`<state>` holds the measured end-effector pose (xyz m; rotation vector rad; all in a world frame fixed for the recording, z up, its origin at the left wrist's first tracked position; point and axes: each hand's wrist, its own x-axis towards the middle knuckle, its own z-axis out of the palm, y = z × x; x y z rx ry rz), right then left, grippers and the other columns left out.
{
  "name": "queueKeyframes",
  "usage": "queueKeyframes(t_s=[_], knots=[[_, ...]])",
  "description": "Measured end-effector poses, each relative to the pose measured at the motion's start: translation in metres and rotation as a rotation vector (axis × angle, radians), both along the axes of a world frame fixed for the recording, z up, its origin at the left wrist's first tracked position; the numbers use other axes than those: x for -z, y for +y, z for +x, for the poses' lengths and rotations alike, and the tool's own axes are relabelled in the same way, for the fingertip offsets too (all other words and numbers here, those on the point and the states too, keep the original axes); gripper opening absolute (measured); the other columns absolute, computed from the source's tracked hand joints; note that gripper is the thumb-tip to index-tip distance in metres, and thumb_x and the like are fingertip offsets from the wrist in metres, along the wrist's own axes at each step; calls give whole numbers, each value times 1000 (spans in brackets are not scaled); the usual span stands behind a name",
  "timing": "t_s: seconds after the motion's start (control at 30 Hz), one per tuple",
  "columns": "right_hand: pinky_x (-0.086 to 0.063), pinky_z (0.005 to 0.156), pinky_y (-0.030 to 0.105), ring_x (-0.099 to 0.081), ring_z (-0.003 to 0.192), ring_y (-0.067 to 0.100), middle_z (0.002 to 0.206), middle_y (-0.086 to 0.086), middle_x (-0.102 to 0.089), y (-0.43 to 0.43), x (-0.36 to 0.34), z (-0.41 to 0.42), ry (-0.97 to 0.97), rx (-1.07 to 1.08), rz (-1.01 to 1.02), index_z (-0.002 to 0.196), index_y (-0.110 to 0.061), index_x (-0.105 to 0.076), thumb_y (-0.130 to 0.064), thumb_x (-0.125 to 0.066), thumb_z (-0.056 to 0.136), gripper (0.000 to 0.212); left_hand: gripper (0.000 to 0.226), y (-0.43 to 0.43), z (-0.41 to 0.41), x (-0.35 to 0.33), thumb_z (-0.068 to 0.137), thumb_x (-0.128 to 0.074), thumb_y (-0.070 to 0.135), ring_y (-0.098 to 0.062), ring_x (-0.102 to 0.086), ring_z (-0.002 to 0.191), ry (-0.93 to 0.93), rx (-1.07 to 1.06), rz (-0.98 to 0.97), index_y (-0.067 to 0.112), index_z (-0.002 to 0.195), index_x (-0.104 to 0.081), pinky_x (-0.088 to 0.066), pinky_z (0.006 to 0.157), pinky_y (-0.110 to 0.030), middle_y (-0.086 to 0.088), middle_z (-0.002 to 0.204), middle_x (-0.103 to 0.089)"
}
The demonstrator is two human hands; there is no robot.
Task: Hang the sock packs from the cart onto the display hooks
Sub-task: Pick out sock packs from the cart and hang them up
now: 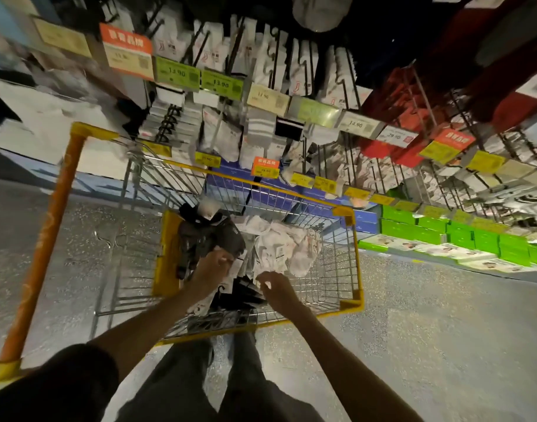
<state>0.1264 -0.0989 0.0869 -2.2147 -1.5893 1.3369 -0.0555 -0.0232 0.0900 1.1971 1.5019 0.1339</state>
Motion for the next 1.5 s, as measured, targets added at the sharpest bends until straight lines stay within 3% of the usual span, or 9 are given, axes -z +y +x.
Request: queueKeyframes(t_s=[0.33, 0.43, 0.6, 0.73, 0.93, 1.07, 1.17, 1.37, 1.5], knots=[[-35, 82, 7, -53, 122, 24, 132, 14, -58, 28, 129, 2, 51, -183, -9, 136, -9, -54, -5, -52, 95, 41, 51, -10, 3, 130, 88, -52, 2, -30, -58, 101, 241, -2, 4, 16, 137, -47, -34, 90, -30, -15, 115, -65], [-33, 109, 31, -39, 133, 28, 141, 15, -45, 40, 186, -4, 63, -233, 35, 143, -10, -45, -11, -47, 94, 49, 53, -8, 1, 190, 89, -56, 9, -31, -54, 120, 310, 47, 84, 16, 141, -45, -29, 106, -37, -12, 135, -57], [-38, 103, 56, -41, 123, 51, 132, 30, -40, 65, 278, -5, 35, -165, 284, 138, -1, -44, -60, -35, 92, 76, 73, -3, -5, 254, 92, -66, 20, -39, -31, 138, 383, -16, 162, 11, 152, -26, -28, 112, -49, -24, 147, -36], [-40, 101, 55, -42, 120, 45, 130, 27, -37, 79, 301, -17, 67, 45, 208, 145, -1, -36, -32, -65, 89, 70, 98, -16, -9, 284, 80, -68, 45, -41, -33, 138, 357, -49, 61, 16, 156, -12, -27, 111, -50, -22, 150, -37], [-40, 102, 48, -45, 121, 35, 130, 16, -49, 126, 293, -25, 43, 192, 143, 144, -19, -33, -40, -70, 83, 74, 87, -11, -6, 273, 78, -80, 30, -35, -40, 130, 297, -126, 15, 17, 148, -30, -36, 103, -43, -20, 141, -37], [-49, 91, 47, -52, 113, 36, 119, 16, -51, 144, 294, -25, 27, 216, 31, 132, -12, -41, -21, -74, 76, 66, 82, -8, -10, 268, 61, -81, 47, -29, -56, 109, 263, -191, 7, 18, 131, -50, -47, 83, -36, -13, 121, -57], [-48, 87, 38, -54, 112, 34, 121, 18, -54, 139, 290, -23, 59, 194, -18, 130, -5, -47, -17, -71, 81, 55, 61, -8, -12, 263, 69, -84, 18, -21, -58, 90, 268, -259, -33, 12, 124, -57, -40, 63, -26, -4, 104, -62], [-45, 77, 32, -56, 97, 31, 107, 19, -56, 78, 261, -6, 78, 375, 52, 104, 2, -62, -30, -51, 78, 43, 38, -7, -20, 252, 74, -73, 17, -26, -64, 91, 258, -387, -53, 19, 110, -61, -52, 79, -35, -4, 99, -68], [-45, 56, 17, -59, 75, 19, 84, 6, -63, 43, 227, 3, 188, 524, -9, 101, -5, -66, -7, -58, 85, 18, 26, 1, -7, 248, 89, -68, 16, -16, -60, 81, 126, -381, -19, 12, 114, -63, -46, 62, -20, -4, 99, -67]])
